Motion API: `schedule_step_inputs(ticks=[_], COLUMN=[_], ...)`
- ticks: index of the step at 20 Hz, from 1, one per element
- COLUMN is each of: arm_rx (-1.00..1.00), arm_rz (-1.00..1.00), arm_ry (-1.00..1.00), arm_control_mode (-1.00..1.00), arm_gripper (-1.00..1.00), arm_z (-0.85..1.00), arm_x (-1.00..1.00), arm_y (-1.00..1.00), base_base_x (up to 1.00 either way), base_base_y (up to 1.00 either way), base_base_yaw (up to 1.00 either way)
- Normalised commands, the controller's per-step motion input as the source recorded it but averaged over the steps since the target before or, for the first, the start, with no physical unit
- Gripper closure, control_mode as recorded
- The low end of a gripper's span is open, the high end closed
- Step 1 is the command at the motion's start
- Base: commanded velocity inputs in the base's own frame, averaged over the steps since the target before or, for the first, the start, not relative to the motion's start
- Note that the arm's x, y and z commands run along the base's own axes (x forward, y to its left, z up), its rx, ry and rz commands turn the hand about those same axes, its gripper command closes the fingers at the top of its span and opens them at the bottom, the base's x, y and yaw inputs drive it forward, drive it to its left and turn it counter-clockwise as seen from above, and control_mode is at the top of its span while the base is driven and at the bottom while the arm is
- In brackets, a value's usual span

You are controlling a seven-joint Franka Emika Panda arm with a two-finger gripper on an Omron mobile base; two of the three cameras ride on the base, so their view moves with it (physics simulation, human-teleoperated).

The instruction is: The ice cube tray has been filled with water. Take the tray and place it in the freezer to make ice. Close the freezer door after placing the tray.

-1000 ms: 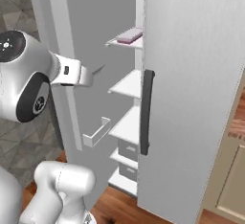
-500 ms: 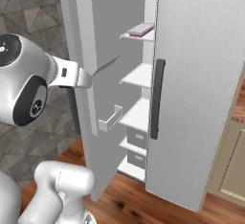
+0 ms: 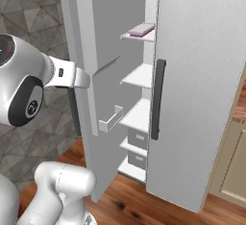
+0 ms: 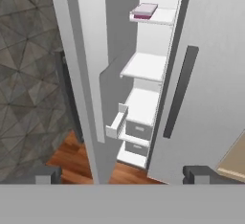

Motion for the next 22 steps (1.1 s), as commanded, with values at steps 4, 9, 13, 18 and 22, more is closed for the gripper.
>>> schedule_step_inputs(ticks=[4, 9, 13, 18, 22], arm_rx=[-0.05, -0.12, -0.13, -0.15, -0.18], arm_rz=[-0.03, -0.03, -0.01, 0.00, 0.00], arm_ry=[0.00, 0.00, 0.07, 0.03, 0.01], arm_control_mode=[-1.00, -1.00, -1.00, -1.00, -1.00], arm_gripper=[-1.00, -1.00, -1.00, -1.00, -1.00], arm_z=[0.00, 0.00, 0.00, 0.00, -0.07], arm_x=[0.01, 0.01, 0.05, 0.14, 0.39], arm_y=[0.33, 0.67, 0.73, 0.64, 0.61], base_base_x=[0.00, 0.00, 0.00, 0.00, 0.00], base_base_y=[0.00, 0.00, 0.00, 0.00, 0.00], base_base_yaw=[0.00, 0.00, 0.00, 0.00, 0.00])
